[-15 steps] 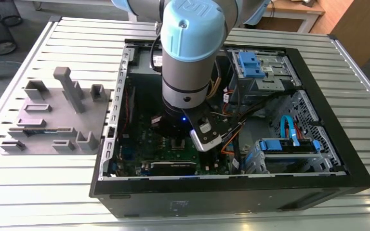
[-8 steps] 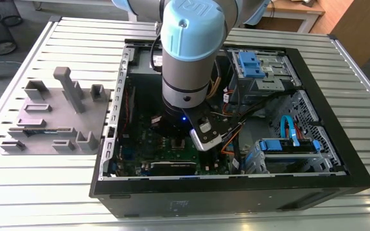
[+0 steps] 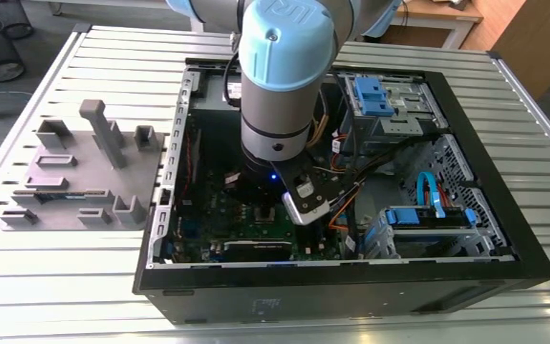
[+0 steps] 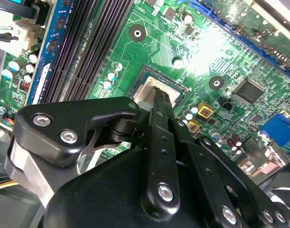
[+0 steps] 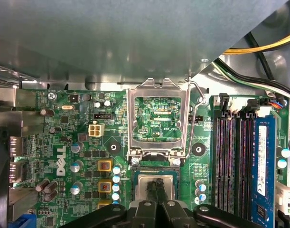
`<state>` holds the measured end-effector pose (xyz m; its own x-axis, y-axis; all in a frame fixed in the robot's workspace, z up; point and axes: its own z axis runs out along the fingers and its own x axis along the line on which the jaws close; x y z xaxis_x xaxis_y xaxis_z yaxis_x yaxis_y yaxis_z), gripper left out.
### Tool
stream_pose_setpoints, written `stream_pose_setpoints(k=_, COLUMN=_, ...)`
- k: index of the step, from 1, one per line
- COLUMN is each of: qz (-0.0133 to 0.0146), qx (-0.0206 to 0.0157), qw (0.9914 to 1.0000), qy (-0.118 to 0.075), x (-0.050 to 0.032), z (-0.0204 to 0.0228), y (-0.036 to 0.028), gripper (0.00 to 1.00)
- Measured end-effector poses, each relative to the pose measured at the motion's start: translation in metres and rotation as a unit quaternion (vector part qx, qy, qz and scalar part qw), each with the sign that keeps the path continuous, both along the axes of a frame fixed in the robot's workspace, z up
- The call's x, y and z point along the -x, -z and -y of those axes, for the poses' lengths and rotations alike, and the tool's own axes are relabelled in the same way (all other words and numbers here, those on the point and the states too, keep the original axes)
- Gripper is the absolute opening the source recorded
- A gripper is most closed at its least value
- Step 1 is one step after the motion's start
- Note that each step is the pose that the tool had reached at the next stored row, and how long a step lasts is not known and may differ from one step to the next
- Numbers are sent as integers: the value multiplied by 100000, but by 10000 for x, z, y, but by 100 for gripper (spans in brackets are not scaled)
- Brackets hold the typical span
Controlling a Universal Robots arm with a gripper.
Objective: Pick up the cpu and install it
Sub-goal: 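Place the cpu into insertion slot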
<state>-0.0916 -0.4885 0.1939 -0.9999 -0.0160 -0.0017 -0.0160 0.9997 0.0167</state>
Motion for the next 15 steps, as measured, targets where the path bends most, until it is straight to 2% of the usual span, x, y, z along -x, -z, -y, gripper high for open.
stream_pose_setpoints(k=2, qz=6, qx=-22, qw=100000, qy=1, x=0, z=-1, y=-27, gripper=11)
stream_pose_setpoints(k=5, qz=0, qx=0, qw=100000, qy=3, x=0, z=0, y=-103, gripper=11)
stream_pose_setpoints(k=11, qz=-5, qx=11, qw=100000, qy=1, x=0, z=0, y=-290, gripper=11)
stream_pose_setpoints(k=13, qz=-4, qx=5, qw=100000, qy=2, x=0, z=0, y=-319, gripper=11)
stream_pose_setpoints(k=15, qz=3, qx=-6, qw=100000, qy=2, x=0, z=-1, y=-318, gripper=11)
